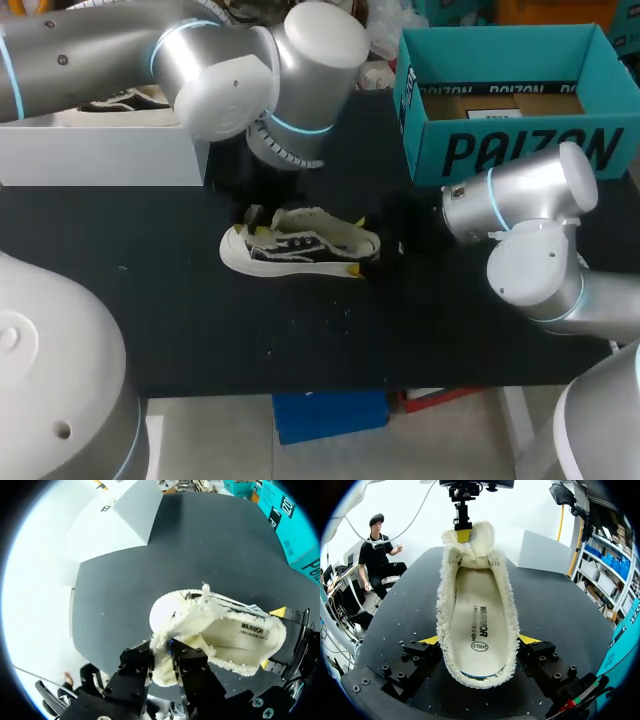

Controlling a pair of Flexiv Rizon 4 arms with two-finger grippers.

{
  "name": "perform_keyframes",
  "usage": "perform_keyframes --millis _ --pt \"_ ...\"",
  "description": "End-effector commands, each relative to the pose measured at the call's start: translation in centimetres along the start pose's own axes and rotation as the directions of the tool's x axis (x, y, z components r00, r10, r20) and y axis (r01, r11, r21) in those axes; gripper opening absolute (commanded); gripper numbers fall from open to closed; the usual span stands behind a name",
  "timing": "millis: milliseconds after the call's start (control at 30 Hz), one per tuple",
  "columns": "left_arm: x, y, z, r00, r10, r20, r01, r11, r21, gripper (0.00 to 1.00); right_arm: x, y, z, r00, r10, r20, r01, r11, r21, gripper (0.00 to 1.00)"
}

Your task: Take the shoe out of the shoebox, open the shoe tongue, remove and reinsert the insole, then place the shoe into the shoebox

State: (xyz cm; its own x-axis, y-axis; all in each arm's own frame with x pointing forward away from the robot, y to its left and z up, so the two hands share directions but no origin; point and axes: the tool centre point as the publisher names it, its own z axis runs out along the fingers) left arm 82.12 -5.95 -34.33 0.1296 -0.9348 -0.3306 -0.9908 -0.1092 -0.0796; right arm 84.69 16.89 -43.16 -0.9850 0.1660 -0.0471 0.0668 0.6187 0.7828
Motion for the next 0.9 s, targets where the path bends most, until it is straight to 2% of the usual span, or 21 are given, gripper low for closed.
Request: perform_keyframes --millis 33,600,900 --pt "-0.7 0.1 0.9 1.0 -0.001 -0.016 0.001 1.0 -0.006 1.0 -0.1 -0.2 0.3 1.0 0.002 0.003 -0.002 1.0 0.004 0.0" --pt "-2.1 -0.4 3.2 0.999 -0.048 -0.024 0.046 0.997 -0.058 1.0 -0.1 -0.2 0.3 1.0 0.002 0.003 -0.002 1.0 0.004 0.0" --pt "-2.6 -1.2 3.6 0.996 -0.07 -0.057 0.065 0.994 -0.085 1.0 -0.1 -0.2 0.3 1.0 0.002 0.003 -0.002 1.0 0.004 0.0"
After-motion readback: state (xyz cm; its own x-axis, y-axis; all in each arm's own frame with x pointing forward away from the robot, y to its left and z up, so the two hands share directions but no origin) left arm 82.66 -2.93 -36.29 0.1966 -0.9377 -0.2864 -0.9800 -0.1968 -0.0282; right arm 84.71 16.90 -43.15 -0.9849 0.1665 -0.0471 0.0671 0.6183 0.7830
